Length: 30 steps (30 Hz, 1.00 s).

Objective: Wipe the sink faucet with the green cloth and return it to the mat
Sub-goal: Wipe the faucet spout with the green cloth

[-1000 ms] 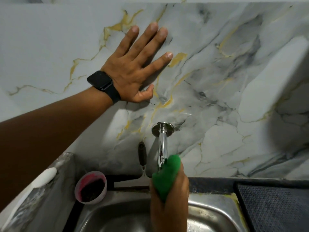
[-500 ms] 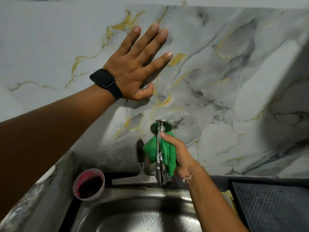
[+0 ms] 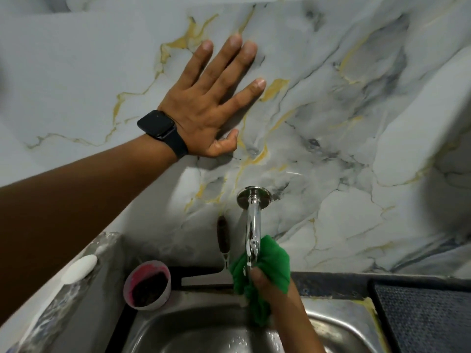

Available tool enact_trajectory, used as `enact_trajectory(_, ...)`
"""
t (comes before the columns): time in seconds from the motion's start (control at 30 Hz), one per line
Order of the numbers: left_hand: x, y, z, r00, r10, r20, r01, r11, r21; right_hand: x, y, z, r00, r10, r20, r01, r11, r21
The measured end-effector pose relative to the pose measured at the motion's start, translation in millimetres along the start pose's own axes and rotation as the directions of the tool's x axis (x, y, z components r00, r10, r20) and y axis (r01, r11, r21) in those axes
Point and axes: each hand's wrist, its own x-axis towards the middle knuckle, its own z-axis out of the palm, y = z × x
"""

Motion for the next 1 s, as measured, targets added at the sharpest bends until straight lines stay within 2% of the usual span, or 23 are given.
enact_trajectory(0.03,0.1,-0.3,-0.2,1.0,-0.003,0.0,0.003,1.0,-0.005,-3.5,0.0,6.8,0.988,-0.092,-0.123,0.057,0.963,-0.264)
enact_trajectory(0.07,0.2,0.4,-0.2,1.0,-0.003,-0.001,0.003,1.0,-0.009,-7.2,0.2,15.4,0.956,-0.196,-0.217,0.07,0.872,-0.484)
enact_trajectory(0.13,-0.3,1.2,-0.5,1.0,-0.004,0.004,0.004,1.0,-0.019,-9.0,-3.4,38.6,0.858,-0.395,-0.327,0.049,0.698,-0.714)
enact_trajectory(0.2,-0.7,1.4,-1.7,1.0,-0.004,0.014,0.005,0.999,-0.032,-6.7,-11.0,58.1,0.789,-0.489,-0.372,-0.029,0.574,-0.818)
enact_trajectory(0.27,-0.8,1.6,-2.9,1.0,-0.006,0.028,0.007,0.999,-0.043,-0.4,-18.2,68.2,0.788,-0.502,-0.358,-0.118,0.448,-0.886)
enact_trajectory(0.37,-0.4,1.0,-4.1,0.999,-0.005,0.035,0.007,0.999,-0.048,15.2,-32.3,74.1,0.83,-0.482,-0.28,-0.184,0.238,-0.954)
enact_trajectory(0.4,-0.3,0.5,-3.6,0.999,-0.008,0.035,0.01,0.999,-0.048,22.6,-39.8,74.9,0.859,-0.441,-0.26,-0.204,0.172,-0.964)
enact_trajectory(0.43,-0.2,0.3,-3.5,0.999,-0.011,0.033,0.013,0.999,-0.049,30.9,-48.5,76.1,0.887,-0.379,-0.263,-0.222,0.148,-0.964)
enact_trajectory(0.5,-1.0,0.8,-4.2,0.999,-0.012,0.037,0.014,0.999,-0.047,44.8,-69.0,78.6,0.918,-0.257,-0.301,-0.255,0.198,-0.946)
enact_trajectory(0.53,-0.8,1.4,-3.4,0.999,-0.01,0.039,0.012,0.999,-0.048,51.4,-76.8,75.9,0.921,-0.205,-0.33,-0.275,0.256,-0.927)
enact_trajectory(0.57,-1.0,2.0,-2.7,0.999,-0.01,0.045,0.013,0.999,-0.048,55.9,-83.9,70.5,0.92,-0.148,-0.363,-0.295,0.349,-0.889)
enact_trajectory(0.6,-1.2,2.1,-2.9,0.998,-0.013,0.054,0.015,0.999,-0.048,59.4,-88.1,61.9,0.92,-0.059,-0.388,-0.313,0.487,-0.816)
enact_trajectory(0.67,-1.6,1.9,-4.2,0.998,-0.015,0.063,0.019,0.999,-0.049,55.8,-87.9,41.3,0.931,0.196,-0.308,-0.334,0.799,-0.501)
enact_trajectory(0.7,-2.3,2.7,-4.8,0.998,-0.019,0.062,0.022,0.999,-0.049,51.2,-82.2,30.3,0.926,0.311,-0.216,-0.366,0.88,-0.302)
enact_trajectory(0.77,-2.6,2.8,-4.2,0.998,-0.02,0.054,0.022,0.999,-0.042,41.2,-71.7,19.5,0.92,0.39,-0.046,-0.391,0.92,-0.026)
enact_trajectory(0.83,-3.8,4.0,-2.8,0.999,-0.022,0.044,0.024,0.999,-0.042,34.4,-56.2,14.6,0.928,0.372,0.019,-0.37,0.916,0.152)
enact_trajectory(0.87,-3.8,4.0,-1.4,0.999,-0.019,0.037,0.021,0.999,-0.037,31.6,-50.4,14.5,0.936,0.351,0.008,-0.347,0.921,0.177)
enact_trajectory(0.93,-2.6,3.7,0.2,0.999,-0.014,0.037,0.015,0.999,-0.035,22.5,-44.6,13.3,0.957,0.277,-0.083,-0.274,0.961,0.045)
enact_trajectory(1.0,-2.7,2.7,0.9,0.999,-0.013,0.041,0.014,0.999,-0.033,8.9,-41.6,12.8,0.968,0.18,-0.177,-0.212,0.96,-0.184)
